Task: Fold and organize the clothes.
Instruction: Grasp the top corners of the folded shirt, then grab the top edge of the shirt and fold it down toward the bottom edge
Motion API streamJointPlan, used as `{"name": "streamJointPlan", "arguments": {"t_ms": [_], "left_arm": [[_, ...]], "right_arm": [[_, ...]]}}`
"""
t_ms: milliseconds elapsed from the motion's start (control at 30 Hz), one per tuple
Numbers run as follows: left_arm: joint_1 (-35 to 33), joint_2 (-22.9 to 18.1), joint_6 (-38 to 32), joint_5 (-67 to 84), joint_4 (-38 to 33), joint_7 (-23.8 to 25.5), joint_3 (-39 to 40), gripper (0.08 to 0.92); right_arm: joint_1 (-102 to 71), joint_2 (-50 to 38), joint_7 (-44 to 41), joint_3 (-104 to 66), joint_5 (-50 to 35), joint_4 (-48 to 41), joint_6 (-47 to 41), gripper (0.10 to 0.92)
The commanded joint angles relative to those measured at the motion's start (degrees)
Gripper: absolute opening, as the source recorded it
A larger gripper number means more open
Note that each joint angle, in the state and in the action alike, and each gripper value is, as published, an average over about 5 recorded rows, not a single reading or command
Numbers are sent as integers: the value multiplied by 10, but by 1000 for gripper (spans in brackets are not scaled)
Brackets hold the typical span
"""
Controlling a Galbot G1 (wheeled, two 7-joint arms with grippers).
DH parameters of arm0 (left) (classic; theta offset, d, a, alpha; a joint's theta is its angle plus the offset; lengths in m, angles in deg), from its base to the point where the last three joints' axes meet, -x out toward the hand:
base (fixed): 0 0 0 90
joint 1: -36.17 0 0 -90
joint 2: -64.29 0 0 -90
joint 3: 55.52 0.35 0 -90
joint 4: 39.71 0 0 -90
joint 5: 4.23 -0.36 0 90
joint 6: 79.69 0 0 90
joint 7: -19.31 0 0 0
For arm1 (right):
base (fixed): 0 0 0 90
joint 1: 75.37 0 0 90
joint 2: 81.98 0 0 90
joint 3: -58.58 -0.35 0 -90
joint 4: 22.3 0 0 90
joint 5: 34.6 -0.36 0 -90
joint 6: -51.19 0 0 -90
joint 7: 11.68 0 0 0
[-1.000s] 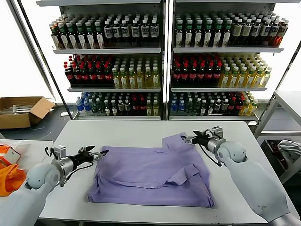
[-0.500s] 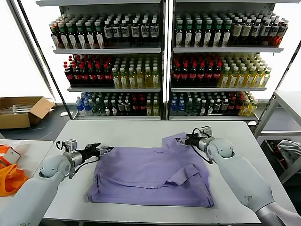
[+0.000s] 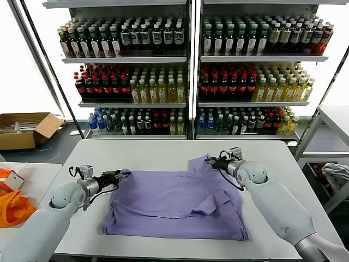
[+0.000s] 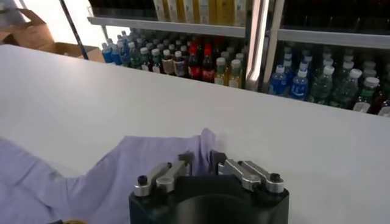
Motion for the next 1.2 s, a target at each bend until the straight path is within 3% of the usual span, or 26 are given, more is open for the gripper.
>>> {"name": "streamJointPlan", "arguments": {"t_ms": [33, 167, 267, 500, 767, 1200], "left_arm": [[-2, -1, -20, -1, -10, -14, 3, 258], [-7, 1, -34, 1, -31, -30, -7, 135], [-21, 5, -39, 2, -66, -50, -21, 91], [-79, 26, -35, 16, -169, -82, -68, 86], [-203, 73, -43, 12, -276, -94, -135, 86], [-350, 118, -36, -7, -357, -87, -203, 86]], "right_arm": [[-13, 0, 4, -29, -25, 45, -1, 126], [-24, -3, 12, -53, -53, 75, 1, 106], [-37, -12, 20, -69, -73, 105, 2, 106], [-109, -53, 43, -125, -124, 224, -1, 106], [-242, -126, 66, -203, -163, 394, -1, 106], [-536, -170, 93, -375, -179, 580, -1, 106]]}}
